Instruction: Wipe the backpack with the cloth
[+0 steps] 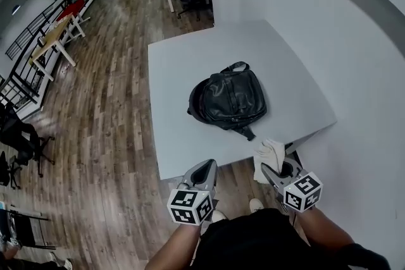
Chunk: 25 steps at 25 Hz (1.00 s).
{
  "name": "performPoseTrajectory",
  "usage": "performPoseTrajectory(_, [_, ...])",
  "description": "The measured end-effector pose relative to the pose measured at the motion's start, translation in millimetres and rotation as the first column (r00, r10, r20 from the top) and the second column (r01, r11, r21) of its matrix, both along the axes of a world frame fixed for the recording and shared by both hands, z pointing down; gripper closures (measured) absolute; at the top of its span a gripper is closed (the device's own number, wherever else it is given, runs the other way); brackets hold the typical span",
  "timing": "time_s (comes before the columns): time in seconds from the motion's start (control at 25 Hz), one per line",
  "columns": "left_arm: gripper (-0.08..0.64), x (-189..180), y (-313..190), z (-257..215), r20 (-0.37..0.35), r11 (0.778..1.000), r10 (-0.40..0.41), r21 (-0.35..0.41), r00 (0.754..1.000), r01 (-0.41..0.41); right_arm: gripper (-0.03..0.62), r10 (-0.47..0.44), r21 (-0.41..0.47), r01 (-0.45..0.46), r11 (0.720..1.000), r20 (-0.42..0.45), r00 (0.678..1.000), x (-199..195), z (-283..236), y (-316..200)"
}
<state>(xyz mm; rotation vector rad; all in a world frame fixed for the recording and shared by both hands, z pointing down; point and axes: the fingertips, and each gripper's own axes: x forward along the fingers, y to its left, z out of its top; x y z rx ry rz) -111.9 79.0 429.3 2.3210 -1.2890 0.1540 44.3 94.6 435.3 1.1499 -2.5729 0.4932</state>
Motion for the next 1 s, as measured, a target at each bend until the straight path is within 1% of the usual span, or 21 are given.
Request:
performPoseTrajectory(0.08, [0.552,6,-2,0,-0.004,1.000,-0.020,0.003,1.000,0.020,0.465,-0.021,0.004,0.021,1.000,-0.004,1.000,4,2,-3])
performPoseTrajectory(0.2, [0.552,22,0,-5,-0.003,1.000,-0.022,0.021,1.000,0.022,0.466,-0.040,0.031,0.040,0.999,-0.013,0.999,13,-5,-9])
performPoseTrajectory(0.36, [0.552,38,-1,-10,0.000,0.999,-0.032,0.034,0.999,0.032,0.466,-0.057,0.043,0.056,0.997,0.007,0.998,26,-14,-15])
performPoseTrajectory(0.72, [0.552,54,4,-10,0.015,0.998,-0.067,0.021,0.998,0.067,0.466,-0.088,0.043,0.086,0.995,0.036,0.995,45,-15,-10])
performPoseTrajectory(0.88, [0.552,61,4,-10,0.022,0.998,-0.065,0.018,0.998,0.065,0.466,-0.109,0.063,0.106,0.992,0.036,0.993,46,-19,-13])
performPoseTrajectory(1.0, [0.552,65,1,-11,0.024,0.998,-0.064,0.024,0.998,0.063,0.466,-0.105,0.066,0.102,0.993,0.040,0.994,50,-18,-18])
